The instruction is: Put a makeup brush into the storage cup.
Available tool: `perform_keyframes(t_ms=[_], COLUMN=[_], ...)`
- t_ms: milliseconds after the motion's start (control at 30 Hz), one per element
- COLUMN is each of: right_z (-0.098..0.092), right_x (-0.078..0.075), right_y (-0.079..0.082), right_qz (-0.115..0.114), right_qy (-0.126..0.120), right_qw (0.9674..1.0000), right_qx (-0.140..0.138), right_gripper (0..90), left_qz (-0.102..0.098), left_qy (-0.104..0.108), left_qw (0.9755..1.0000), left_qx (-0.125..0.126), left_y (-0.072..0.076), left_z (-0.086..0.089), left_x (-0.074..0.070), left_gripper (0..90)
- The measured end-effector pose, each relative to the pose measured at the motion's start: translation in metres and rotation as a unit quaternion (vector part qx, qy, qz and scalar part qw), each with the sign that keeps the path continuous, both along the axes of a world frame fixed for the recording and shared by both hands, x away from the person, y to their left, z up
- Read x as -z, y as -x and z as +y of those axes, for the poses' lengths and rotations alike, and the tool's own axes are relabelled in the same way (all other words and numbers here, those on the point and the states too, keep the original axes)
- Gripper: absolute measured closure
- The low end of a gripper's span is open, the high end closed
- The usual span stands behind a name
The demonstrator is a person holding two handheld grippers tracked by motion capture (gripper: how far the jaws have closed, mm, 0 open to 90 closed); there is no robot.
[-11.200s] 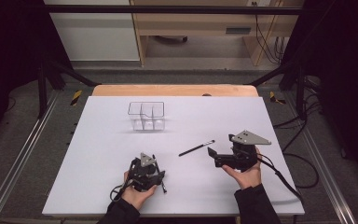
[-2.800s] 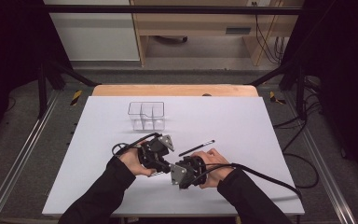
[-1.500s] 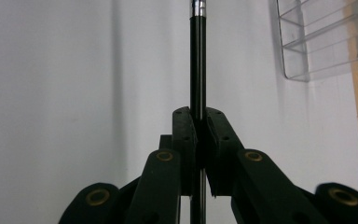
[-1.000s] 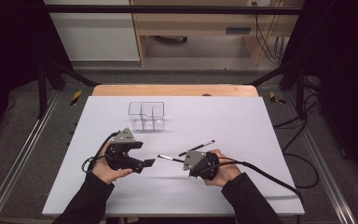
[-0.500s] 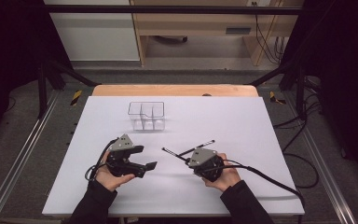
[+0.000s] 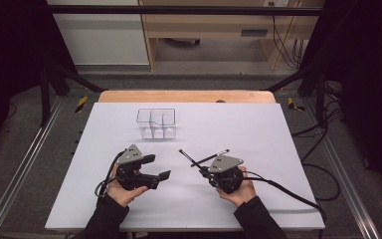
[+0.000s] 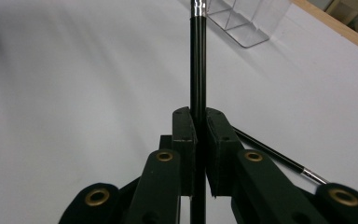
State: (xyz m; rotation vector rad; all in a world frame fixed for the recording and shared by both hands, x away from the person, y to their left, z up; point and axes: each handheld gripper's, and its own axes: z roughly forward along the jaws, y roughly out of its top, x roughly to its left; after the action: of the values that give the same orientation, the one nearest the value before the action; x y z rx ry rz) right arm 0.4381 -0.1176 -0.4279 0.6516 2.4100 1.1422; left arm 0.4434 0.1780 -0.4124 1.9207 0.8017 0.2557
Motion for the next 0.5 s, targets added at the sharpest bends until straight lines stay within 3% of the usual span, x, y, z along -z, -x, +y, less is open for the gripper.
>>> perform_keyframes(t_ms=[233, 500], right_z=[0.001, -0.001], right_x=[0.003, -0.004], right_y=[0.001, 0.005], right_qz=[0.001, -0.005], right_qy=[-0.014, -0.055], right_qw=[0.9998, 0.9982], right_qx=[0.016, 0.024], right_gripper=[83.7, 83.7], left_qz=[0.001, -0.006], left_qy=[0.025, 0.069], left_qw=[0.9996, 0.9974], left_qx=[-0.014, -0.021], left_y=[0.0, 0.0], left_z=[-0.006, -0.012], left_x=[0.004, 0.001], left_gripper=[16.1, 17.0])
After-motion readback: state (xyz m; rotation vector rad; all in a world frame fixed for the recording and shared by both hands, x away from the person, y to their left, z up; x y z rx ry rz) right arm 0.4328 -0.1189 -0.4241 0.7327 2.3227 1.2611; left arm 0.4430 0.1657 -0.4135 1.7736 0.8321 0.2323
